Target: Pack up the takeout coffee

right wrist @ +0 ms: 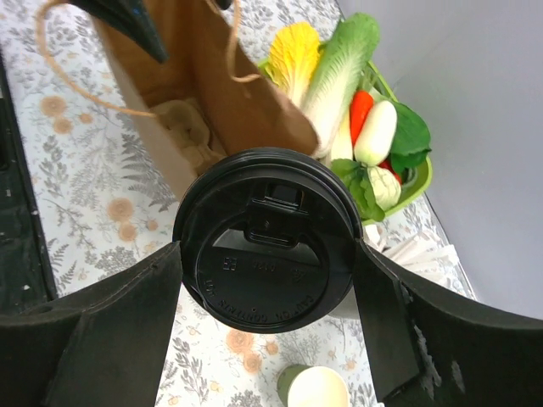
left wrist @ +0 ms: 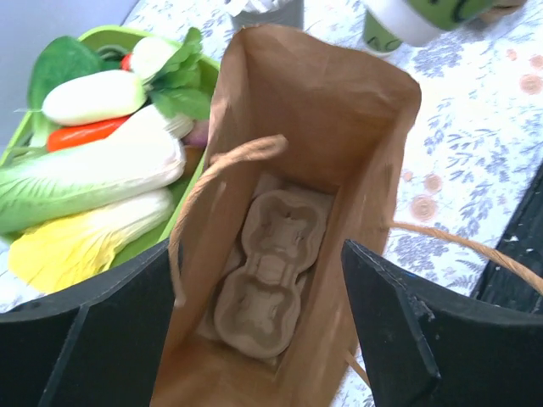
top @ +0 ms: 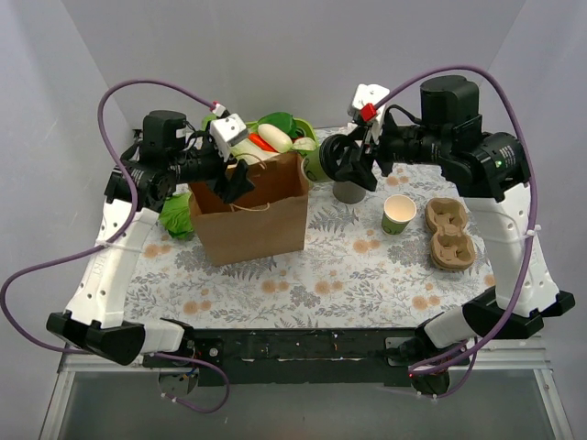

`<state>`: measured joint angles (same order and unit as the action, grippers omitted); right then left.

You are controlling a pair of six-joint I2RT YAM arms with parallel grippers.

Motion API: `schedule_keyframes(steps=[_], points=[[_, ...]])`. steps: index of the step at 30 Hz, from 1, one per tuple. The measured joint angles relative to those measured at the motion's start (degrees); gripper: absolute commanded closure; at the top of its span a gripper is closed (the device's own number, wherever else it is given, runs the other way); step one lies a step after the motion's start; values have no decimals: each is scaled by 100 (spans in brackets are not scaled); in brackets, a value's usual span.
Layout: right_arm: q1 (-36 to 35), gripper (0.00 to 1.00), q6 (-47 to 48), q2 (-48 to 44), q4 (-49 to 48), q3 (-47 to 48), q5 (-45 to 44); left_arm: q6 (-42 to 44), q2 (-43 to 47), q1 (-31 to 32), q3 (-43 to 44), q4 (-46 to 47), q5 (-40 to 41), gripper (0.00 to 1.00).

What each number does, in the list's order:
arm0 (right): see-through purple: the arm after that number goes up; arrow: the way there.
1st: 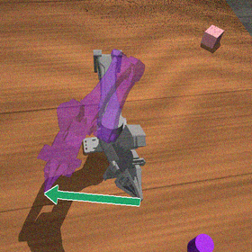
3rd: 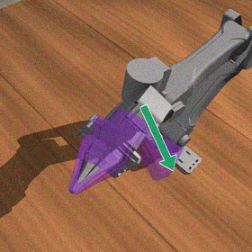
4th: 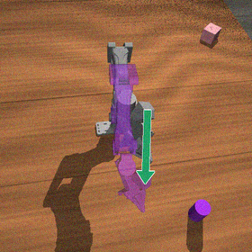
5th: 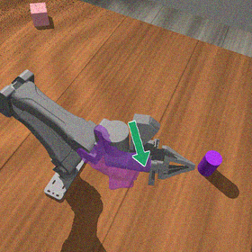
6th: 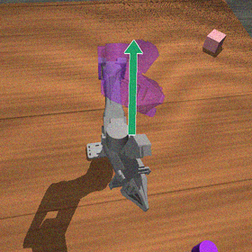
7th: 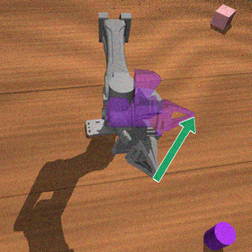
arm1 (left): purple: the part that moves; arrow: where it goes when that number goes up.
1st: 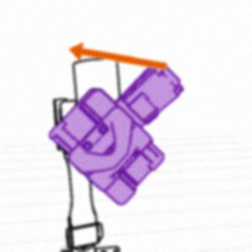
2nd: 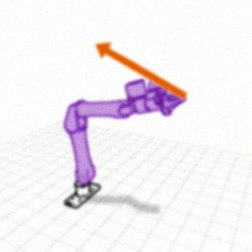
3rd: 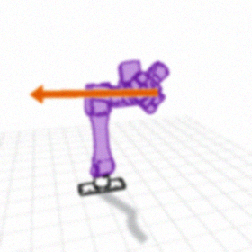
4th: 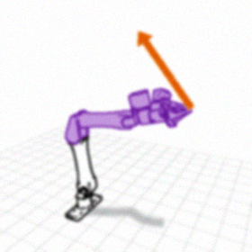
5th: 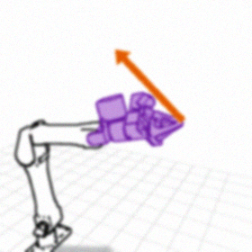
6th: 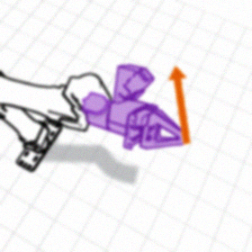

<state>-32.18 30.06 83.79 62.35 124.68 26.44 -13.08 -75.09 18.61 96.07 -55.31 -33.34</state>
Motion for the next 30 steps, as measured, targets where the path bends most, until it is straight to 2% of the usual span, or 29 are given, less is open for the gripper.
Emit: schedule_keyframes(steps=[9, 13, 16, 21, 27, 28, 29, 30], points=[[-214, 55, -166, -46, 68, -48, 446, 105, 267, -81, -48, -330, 1333, 22], [-278, 56, -254, 105, 22, 155, 573, 61, -28, -332, 363, -424, 1521, 21], [-304, 57, -317, 151, -48, 155, 656, 98, -153, -573, 496, -433, 1565, 26], [-326, 57, -387, 205, -208, 144, 699, 328, -343, -1005, 494, -763, 1563, 36], [-337, 58, -496, 197, -710, -151, 671, 560, -518, -1054, 358, -1034, 1217, 56], [-337, 57, -514, 219, -739, -151, 671, 586, -527, -1054, 334, -1043, 1152, 61], [-337, 57, -533, 238, -780, -149, 671, 603, -546, -1054, 328, -1054, 1091, 77], [-341, 57, -553, 256, -831, -146, 673, 621, -570, -1054, 328, -1056, 1016, 83]])
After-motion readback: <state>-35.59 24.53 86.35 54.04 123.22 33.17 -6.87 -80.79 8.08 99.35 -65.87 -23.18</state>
